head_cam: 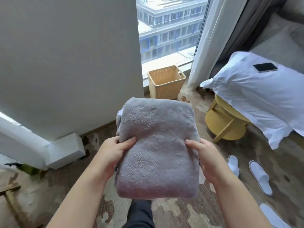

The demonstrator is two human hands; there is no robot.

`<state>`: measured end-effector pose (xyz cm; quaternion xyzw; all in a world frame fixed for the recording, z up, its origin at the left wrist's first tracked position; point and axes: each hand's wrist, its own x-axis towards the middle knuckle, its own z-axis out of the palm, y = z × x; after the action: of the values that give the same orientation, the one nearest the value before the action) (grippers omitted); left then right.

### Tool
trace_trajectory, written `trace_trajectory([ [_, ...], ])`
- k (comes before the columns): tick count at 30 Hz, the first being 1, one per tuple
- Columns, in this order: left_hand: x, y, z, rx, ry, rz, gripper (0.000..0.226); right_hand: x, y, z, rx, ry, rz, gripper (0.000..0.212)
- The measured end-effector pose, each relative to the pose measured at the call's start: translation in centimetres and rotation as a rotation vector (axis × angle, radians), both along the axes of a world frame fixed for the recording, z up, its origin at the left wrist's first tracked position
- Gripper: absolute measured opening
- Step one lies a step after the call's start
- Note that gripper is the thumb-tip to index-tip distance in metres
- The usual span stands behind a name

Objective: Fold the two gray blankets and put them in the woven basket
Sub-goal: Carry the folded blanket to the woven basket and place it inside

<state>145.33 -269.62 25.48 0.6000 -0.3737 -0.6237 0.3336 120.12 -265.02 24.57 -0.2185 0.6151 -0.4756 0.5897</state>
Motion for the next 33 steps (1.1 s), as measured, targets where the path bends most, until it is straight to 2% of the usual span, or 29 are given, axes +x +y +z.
trace_trajectory([
  [4, -6.1, -12.6, -2.3, 0.008, 0.03, -0.136, 0.012, -4.7, -8.9, -0.4, 0.031, 0.05, -0.149, 0.013],
  [9, -16.0, -26.4, -1.3, -0.012, 0.074, -0.362, 0.009, -12.0, -18.3, 1.8, -0.015, 0.098, -0.391, 0.014],
  [16, -27.7, -39.8, -1.4, -0.035, 0.078, -0.514, 0.003, -21.4, -28.2, 1.5, 0.023, 0.05, -0.613, 0.025],
  [20, -32.9, -47.6, -3.9, 0.027, 0.012, -0.467, 0.001, -26.9, -37.2, -1.0, 0.081, 0.092, -0.575, 0.022],
  [25, -37.3, -57.9, -4.4, 0.11, -0.069, -0.311, 0.012, -33.5, -51.7, -2.3, 0.113, 0.063, -0.404, 0.017],
  [29, -37.7, -64.5, -3.3, 0.143, -0.071, -0.14, 0.016, -35.8, -62.8, -2.4, 0.123, 0.054, -0.207, 0.017],
  [33, -35.9, -69.3, -3.4, 0.233, -0.048, 0.01, 0.015, -34.6, -71.5, -3.4, 0.138, 0.054, -0.026, 0.02],
])
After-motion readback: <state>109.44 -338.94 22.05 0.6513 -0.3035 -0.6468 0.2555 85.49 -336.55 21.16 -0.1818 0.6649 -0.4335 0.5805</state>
